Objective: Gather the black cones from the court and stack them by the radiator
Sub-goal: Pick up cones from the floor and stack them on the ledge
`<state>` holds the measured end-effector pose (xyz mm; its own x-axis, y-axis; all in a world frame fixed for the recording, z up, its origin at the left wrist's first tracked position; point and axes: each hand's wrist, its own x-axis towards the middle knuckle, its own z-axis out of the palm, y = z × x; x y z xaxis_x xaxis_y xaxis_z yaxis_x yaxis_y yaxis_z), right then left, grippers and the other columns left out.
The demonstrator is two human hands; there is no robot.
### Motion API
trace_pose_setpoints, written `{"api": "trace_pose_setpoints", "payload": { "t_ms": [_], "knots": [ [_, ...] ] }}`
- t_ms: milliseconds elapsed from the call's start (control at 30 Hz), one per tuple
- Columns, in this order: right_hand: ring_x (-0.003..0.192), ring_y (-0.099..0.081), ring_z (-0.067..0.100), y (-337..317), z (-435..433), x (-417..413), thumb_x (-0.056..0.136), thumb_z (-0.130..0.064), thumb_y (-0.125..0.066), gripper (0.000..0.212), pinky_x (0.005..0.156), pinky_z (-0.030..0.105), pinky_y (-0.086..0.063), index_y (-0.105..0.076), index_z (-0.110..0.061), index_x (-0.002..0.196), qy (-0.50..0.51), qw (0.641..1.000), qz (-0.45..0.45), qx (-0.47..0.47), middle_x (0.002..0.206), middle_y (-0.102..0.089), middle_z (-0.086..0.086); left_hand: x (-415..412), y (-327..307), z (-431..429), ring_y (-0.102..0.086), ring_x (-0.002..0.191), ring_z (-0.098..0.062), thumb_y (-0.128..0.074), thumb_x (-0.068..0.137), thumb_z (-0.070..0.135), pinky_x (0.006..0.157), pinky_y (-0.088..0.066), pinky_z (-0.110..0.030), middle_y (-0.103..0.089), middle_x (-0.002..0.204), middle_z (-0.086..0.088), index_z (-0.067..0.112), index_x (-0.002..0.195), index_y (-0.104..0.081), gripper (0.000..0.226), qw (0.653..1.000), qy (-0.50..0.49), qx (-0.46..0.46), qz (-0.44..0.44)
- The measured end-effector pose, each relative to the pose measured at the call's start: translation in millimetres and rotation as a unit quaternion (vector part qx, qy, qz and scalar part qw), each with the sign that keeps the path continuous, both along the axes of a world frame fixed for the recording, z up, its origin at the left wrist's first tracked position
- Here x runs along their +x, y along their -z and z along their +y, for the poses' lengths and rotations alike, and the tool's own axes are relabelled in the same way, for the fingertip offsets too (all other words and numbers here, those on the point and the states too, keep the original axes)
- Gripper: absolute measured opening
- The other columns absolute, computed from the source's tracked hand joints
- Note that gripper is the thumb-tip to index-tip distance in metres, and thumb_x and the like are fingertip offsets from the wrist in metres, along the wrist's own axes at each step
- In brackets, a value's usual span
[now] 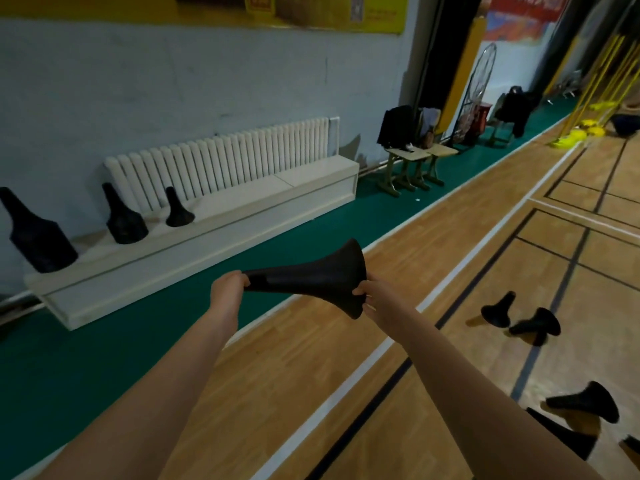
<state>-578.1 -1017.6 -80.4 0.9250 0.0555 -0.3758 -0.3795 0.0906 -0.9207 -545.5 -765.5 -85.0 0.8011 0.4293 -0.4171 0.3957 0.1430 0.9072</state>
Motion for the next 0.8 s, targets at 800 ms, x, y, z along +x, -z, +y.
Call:
{"api": "trace_pose_setpoints", "payload": {
  "t_ms": [800],
  "knots": [
    [0.084, -0.054, 0.011, -28.6, 30.8, 236.7, 0.089, 0.007, -0.045, 0.035, 0.069, 0.019, -0.044, -0.053, -0.012, 0.117, -0.161, 0.987, -0.012, -0.024, 0.100, -0.059, 0.005, 130.1, 14.2, 29.4, -0.058, 0.098, -0.022, -0.058, 0.088, 0.007, 0.091, -0.046, -0.029, -0.061, 0.107, -0.009, 0.010, 0.124, -0.059, 0.036, 0.983, -0.174, 0.040, -0.042]
  ]
}}
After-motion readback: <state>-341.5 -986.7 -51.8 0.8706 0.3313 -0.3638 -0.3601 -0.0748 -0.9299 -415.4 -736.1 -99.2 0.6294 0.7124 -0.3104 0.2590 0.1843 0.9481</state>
